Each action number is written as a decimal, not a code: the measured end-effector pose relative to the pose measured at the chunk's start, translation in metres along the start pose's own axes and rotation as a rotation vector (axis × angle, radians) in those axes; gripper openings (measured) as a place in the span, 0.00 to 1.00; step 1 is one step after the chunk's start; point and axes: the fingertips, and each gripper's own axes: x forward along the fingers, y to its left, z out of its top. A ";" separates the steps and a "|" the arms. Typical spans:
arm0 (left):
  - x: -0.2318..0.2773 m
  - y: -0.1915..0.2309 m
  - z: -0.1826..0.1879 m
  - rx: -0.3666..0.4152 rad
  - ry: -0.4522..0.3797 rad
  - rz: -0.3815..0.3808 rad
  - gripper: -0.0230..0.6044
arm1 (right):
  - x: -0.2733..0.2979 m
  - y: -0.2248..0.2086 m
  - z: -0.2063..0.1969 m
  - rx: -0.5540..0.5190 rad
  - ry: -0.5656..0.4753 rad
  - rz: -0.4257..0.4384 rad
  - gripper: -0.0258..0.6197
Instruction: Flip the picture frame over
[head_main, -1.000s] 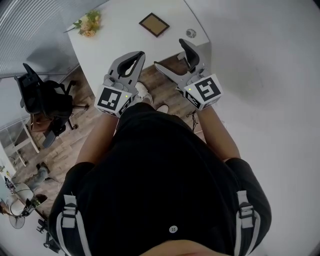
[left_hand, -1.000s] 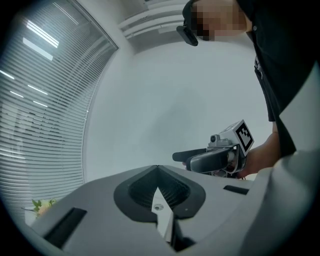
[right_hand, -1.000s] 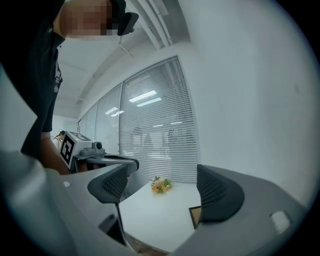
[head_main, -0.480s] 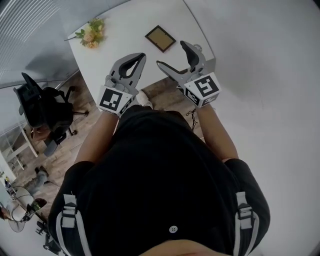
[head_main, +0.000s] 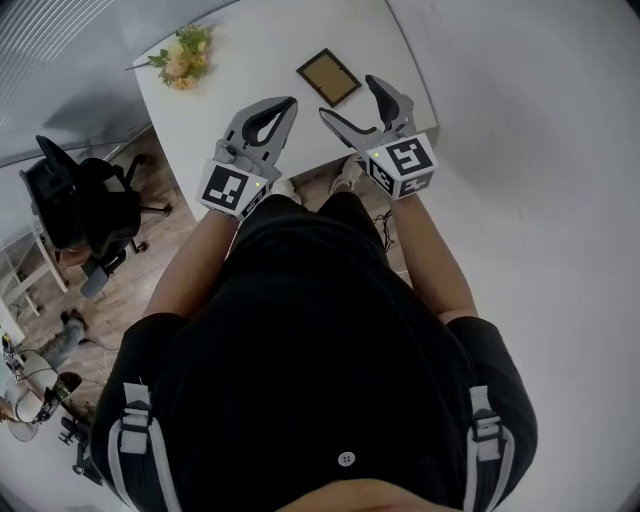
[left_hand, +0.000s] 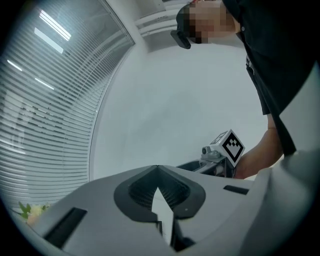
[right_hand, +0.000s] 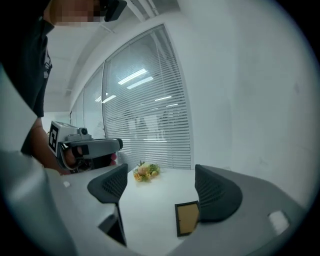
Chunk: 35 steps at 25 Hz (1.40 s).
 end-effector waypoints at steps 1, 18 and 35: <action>0.004 0.004 -0.002 -0.008 0.000 0.015 0.05 | 0.006 -0.008 -0.007 0.003 0.022 0.001 0.71; 0.034 0.052 -0.056 -0.091 0.046 0.289 0.05 | 0.087 -0.067 -0.097 0.011 0.262 0.114 0.69; 0.056 0.058 -0.135 -0.160 0.132 0.291 0.05 | 0.119 -0.071 -0.192 -0.016 0.451 0.113 0.50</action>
